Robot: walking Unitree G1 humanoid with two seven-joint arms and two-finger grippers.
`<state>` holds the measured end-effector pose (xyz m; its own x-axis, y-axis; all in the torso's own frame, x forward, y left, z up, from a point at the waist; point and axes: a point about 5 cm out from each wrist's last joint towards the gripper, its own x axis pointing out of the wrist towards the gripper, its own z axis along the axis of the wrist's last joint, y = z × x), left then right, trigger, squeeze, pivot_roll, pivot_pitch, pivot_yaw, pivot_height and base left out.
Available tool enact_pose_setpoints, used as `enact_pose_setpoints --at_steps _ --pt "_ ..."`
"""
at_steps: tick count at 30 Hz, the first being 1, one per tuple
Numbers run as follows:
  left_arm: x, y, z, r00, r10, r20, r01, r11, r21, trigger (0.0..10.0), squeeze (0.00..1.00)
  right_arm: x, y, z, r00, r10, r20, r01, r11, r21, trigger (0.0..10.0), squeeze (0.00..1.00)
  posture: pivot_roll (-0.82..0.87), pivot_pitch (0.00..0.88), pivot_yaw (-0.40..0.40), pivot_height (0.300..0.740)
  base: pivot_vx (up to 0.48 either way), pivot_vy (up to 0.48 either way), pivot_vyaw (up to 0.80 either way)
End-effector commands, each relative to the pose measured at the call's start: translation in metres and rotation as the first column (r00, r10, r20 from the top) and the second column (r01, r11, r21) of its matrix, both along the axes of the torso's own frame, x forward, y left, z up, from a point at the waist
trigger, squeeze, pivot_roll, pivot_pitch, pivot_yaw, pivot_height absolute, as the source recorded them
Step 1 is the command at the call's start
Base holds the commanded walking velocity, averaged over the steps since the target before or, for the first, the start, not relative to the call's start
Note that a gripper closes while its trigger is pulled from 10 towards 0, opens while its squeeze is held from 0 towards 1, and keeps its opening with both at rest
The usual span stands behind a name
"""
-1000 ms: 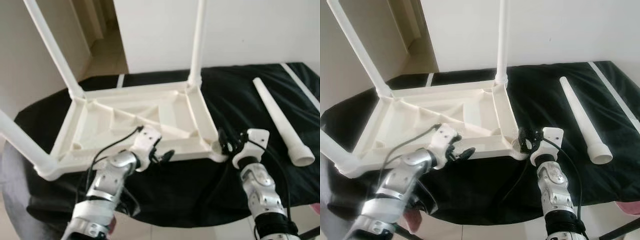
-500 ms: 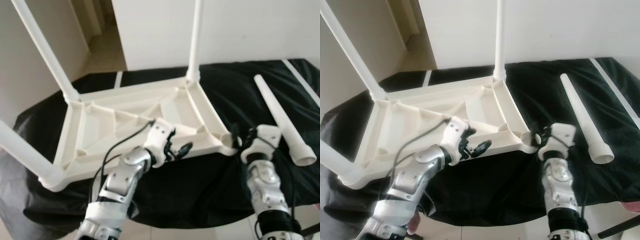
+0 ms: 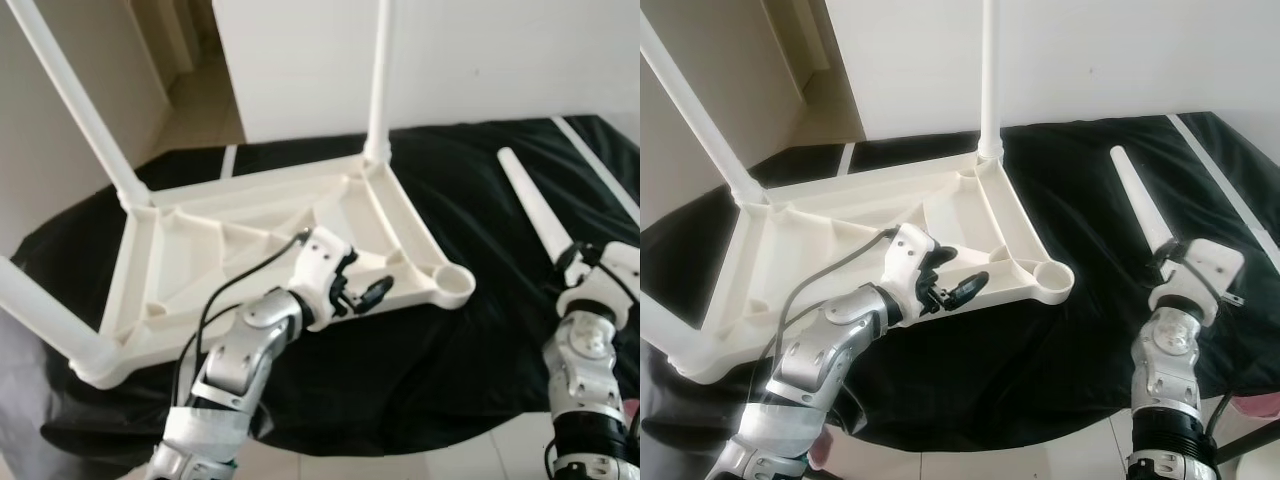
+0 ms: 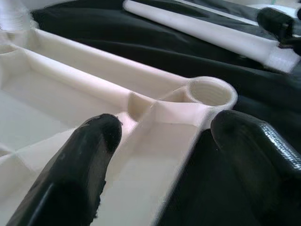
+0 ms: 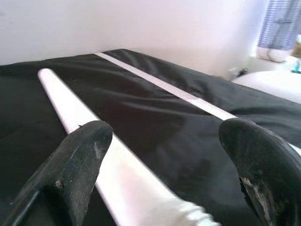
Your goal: Building children table
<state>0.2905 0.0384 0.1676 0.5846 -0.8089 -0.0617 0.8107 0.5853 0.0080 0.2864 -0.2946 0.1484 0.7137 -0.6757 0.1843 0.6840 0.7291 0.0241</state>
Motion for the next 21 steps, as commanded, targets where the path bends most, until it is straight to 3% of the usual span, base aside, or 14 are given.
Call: enact_pose_setpoints --at_steps 1,5,13,21 --pt "-0.008 -0.006 0.004 0.988 -0.152 -0.004 0.152 0.988 -0.007 10.0 0.00 -0.002 -0.003 0.003 0.999 -0.034 -0.002 0.034 0.999 0.016 10.0 0.00 -0.08 0.033 0.070 0.740 0.000 0.000 0.00" --pt "-0.010 -0.009 0.005 0.987 -0.158 -0.005 0.158 0.987 -0.017 10.0 0.00 -0.007 -0.011 0.003 0.995 -0.093 -0.040 0.095 0.994 0.061 10.0 0.00 -0.08 0.033 0.070 0.740 0.000 0.000 0.00" --pt "-0.011 -0.013 0.003 0.987 -0.158 -0.012 0.158 0.987 -0.011 10.0 0.00 -0.008 -0.023 0.008 0.996 -0.023 -0.087 0.032 0.994 0.100 10.0 0.00 -0.09 0.034 0.069 0.740 0.000 0.000 0.00" --pt "-0.011 -0.013 0.004 0.986 -0.164 -0.014 0.164 0.986 -0.011 10.0 0.00 -0.010 -0.021 -0.015 0.972 0.085 -0.218 -0.056 0.990 0.133 10.0 0.00 -0.10 0.028 0.067 0.740 0.000 0.000 0.00"
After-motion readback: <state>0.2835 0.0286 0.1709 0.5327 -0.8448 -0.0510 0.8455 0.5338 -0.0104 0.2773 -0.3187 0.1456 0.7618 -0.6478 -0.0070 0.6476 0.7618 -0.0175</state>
